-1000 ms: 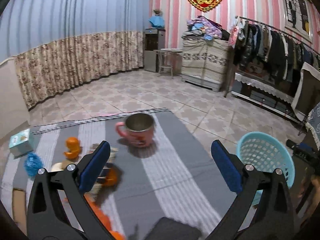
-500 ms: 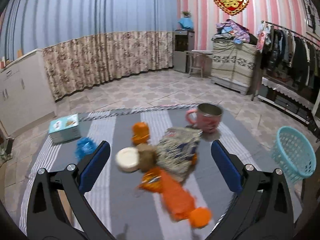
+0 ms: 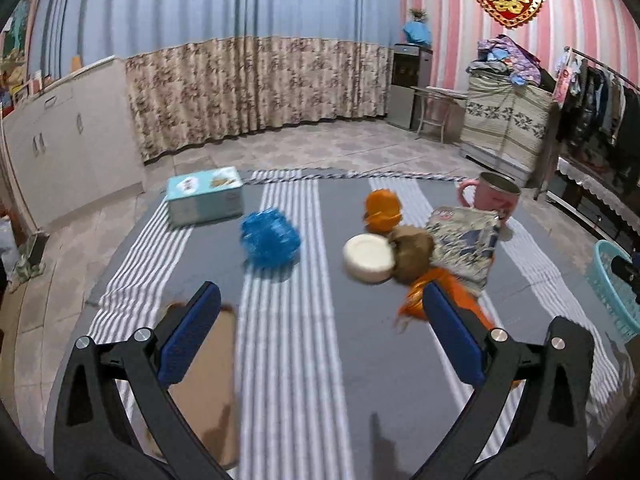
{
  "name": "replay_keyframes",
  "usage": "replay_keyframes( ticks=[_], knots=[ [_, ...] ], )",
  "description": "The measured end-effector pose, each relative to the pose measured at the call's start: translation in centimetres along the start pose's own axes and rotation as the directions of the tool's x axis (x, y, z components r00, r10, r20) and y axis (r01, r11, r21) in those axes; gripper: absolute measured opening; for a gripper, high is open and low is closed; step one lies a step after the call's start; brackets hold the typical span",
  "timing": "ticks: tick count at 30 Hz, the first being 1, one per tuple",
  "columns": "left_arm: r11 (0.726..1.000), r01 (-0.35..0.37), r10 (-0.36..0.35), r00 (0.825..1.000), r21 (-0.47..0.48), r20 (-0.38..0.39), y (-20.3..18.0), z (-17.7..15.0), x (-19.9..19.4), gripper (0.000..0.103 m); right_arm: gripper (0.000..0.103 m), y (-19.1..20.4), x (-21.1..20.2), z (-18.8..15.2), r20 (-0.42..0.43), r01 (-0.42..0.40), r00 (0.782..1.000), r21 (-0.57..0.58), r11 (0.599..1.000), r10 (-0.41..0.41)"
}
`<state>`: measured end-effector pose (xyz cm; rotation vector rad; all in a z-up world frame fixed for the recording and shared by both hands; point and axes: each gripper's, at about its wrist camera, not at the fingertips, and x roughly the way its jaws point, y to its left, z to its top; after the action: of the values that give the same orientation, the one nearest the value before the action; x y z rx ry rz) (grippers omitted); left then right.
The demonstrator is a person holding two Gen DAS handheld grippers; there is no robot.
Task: Collect trash
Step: 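Move both tools back over the table toward the orange bottle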
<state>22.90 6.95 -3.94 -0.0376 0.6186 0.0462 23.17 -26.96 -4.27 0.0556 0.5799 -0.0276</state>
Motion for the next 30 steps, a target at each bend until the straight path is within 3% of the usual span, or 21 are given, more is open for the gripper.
replay_keyframes(
  ticks=[5, 16, 25, 30],
  knots=[
    [0.998, 0.017, -0.018, 1.0, -0.066, -0.015, 2.2, -1.6, -0.6, 0.097, 0.095, 3.0, 0.6, -1.6, -0.057, -0.092, 0.994, -0.004, 0.996, 0.091],
    [0.999, -0.038, 0.037, 0.998, -0.028, -0.056, 3.8, -4.9, -1.4, 0.097, 0.095, 10.7, 1.8, -5.1, -0.182, -0.15, 0.976, -0.179, 0.972, 0.117],
    [0.999, -0.028, 0.026, 0.997, -0.03, -0.07, 4.5, -6.3, -2.4, 0.097, 0.094, 13.6, 2.7, -6.3, -0.242, -0.149, 0.967, -0.284, 0.947, 0.08],
    [1.0, 0.002, -0.004, 0.996, -0.028, -0.084, 3.9, -6.5, -2.6, 0.097, 0.079, 13.2, 3.2, -6.0, -0.275, -0.16, 0.957, -0.256, 0.953, 0.087]
  ],
)
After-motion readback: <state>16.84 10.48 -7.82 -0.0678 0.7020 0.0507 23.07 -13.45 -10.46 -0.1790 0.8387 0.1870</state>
